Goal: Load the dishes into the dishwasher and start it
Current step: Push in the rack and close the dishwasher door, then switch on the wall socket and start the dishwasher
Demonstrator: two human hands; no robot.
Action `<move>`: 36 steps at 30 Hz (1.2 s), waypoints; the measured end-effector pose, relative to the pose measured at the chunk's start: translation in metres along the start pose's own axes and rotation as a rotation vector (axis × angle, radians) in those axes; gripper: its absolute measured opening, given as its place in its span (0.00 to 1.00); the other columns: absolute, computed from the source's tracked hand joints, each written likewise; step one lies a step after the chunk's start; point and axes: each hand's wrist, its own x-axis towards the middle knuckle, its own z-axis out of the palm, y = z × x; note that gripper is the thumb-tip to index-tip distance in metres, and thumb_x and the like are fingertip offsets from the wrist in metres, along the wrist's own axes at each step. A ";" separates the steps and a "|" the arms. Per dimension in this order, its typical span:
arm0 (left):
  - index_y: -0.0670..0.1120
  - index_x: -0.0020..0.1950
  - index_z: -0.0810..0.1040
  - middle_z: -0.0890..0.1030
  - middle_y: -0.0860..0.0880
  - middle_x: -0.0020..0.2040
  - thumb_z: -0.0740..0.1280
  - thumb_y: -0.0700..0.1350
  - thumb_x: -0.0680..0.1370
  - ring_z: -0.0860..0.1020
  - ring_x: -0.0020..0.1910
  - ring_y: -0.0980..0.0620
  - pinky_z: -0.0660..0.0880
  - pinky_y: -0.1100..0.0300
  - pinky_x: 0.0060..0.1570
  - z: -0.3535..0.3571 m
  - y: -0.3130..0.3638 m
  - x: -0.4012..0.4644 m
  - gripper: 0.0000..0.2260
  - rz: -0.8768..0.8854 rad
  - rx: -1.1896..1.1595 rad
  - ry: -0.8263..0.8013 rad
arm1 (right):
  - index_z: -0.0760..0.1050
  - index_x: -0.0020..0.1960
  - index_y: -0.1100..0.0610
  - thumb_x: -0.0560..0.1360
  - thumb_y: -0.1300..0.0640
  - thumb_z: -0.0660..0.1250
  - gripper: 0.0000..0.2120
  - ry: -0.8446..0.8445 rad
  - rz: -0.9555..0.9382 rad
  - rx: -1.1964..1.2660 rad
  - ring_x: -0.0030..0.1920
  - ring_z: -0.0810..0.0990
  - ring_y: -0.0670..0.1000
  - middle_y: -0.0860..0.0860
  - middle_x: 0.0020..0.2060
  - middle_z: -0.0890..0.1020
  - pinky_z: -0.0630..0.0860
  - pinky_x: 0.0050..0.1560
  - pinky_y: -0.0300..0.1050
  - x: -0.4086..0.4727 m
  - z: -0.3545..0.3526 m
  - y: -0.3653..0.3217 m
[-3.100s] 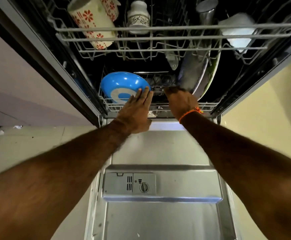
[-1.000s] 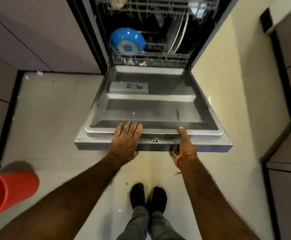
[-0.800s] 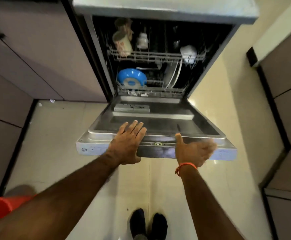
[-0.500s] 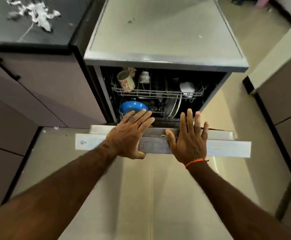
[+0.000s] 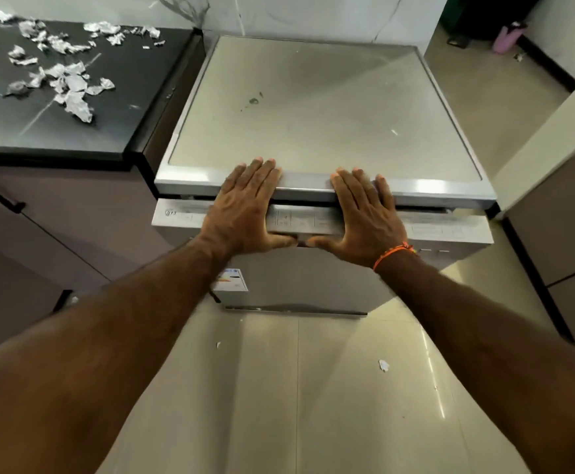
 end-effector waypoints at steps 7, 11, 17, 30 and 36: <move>0.41 0.76 0.70 0.71 0.41 0.76 0.75 0.60 0.72 0.68 0.76 0.41 0.62 0.45 0.77 0.007 0.001 0.019 0.39 -0.049 -0.094 0.143 | 0.68 0.73 0.53 0.73 0.39 0.68 0.34 0.199 0.028 0.061 0.69 0.69 0.57 0.51 0.69 0.72 0.65 0.69 0.56 0.017 0.007 0.003; 0.41 0.75 0.71 0.72 0.40 0.75 0.76 0.55 0.72 0.70 0.74 0.40 0.64 0.46 0.76 -0.002 -0.001 0.023 0.36 -0.041 -0.089 0.087 | 0.71 0.70 0.53 0.71 0.42 0.71 0.31 0.196 0.047 0.092 0.65 0.71 0.56 0.50 0.65 0.74 0.67 0.65 0.54 0.021 0.001 -0.001; 0.41 0.70 0.74 0.75 0.40 0.72 0.74 0.53 0.73 0.72 0.71 0.39 0.67 0.44 0.74 -0.006 0.007 0.028 0.29 -0.110 -0.103 0.066 | 0.74 0.65 0.55 0.71 0.47 0.71 0.24 0.214 0.058 0.089 0.60 0.73 0.57 0.51 0.60 0.77 0.69 0.60 0.53 0.029 0.000 -0.005; 0.42 0.68 0.73 0.73 0.40 0.72 0.70 0.45 0.75 0.71 0.71 0.38 0.64 0.42 0.75 -0.019 0.019 0.036 0.22 -0.194 -0.154 -0.060 | 0.76 0.50 0.56 0.68 0.53 0.73 0.14 -0.003 0.148 0.052 0.48 0.76 0.59 0.53 0.48 0.77 0.74 0.45 0.54 0.049 -0.031 -0.020; 0.43 0.79 0.62 0.61 0.42 0.81 0.70 0.44 0.75 0.57 0.80 0.40 0.52 0.44 0.80 -0.038 0.021 0.038 0.34 -0.219 -0.206 -0.251 | 0.76 0.54 0.56 0.68 0.48 0.75 0.19 -0.152 0.141 0.110 0.52 0.75 0.58 0.53 0.52 0.77 0.77 0.51 0.55 0.051 -0.046 -0.017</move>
